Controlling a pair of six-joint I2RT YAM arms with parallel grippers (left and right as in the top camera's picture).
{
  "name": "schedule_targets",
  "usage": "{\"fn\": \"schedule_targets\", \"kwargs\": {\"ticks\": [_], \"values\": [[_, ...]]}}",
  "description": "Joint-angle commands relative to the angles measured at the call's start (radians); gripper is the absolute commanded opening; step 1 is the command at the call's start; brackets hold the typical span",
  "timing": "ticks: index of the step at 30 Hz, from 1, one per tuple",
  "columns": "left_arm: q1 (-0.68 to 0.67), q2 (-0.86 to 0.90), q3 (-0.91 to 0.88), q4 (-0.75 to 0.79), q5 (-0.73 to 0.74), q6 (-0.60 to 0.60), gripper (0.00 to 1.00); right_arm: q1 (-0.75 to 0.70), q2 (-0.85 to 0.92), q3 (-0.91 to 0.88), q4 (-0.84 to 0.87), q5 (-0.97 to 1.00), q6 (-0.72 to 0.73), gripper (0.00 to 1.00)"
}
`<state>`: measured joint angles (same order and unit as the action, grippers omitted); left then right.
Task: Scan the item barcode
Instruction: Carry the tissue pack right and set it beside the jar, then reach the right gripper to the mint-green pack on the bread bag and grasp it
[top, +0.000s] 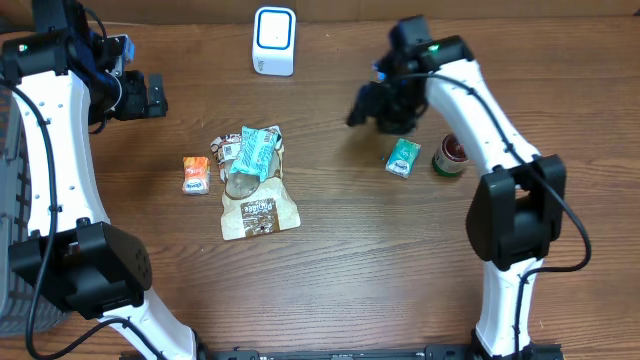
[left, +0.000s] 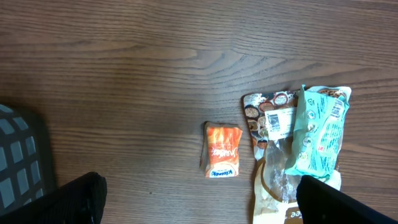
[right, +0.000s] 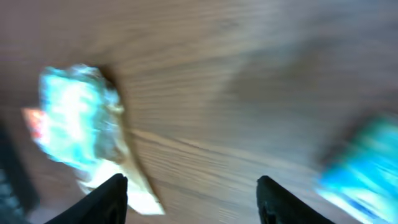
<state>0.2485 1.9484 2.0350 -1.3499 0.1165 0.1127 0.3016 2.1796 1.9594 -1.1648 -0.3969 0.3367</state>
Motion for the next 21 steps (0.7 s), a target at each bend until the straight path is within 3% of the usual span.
{"fn": "schedule_targets", "kwargs": {"ticks": [1, 8, 13, 21], "values": [[-0.008, -0.015, -0.005, 0.0, 0.007, 0.022, 1.0, 0.091, -0.011, -0.044, 0.102, -0.076, 0.129, 0.56], [-0.008, -0.015, -0.005, 0.0, 0.007, 0.022, 1.0, 0.255, -0.005, -0.178, 0.402, -0.047, 0.303, 0.52], [-0.008, -0.015, -0.005, 0.0, 0.007, 0.022, 1.0, 0.328, 0.029, -0.192, 0.53, 0.003, 0.346, 0.5], [-0.008, -0.015, -0.005, 0.0, 0.007, 0.022, 1.0, 0.372, 0.119, -0.192, 0.566, 0.06, 0.381, 0.5]]}}
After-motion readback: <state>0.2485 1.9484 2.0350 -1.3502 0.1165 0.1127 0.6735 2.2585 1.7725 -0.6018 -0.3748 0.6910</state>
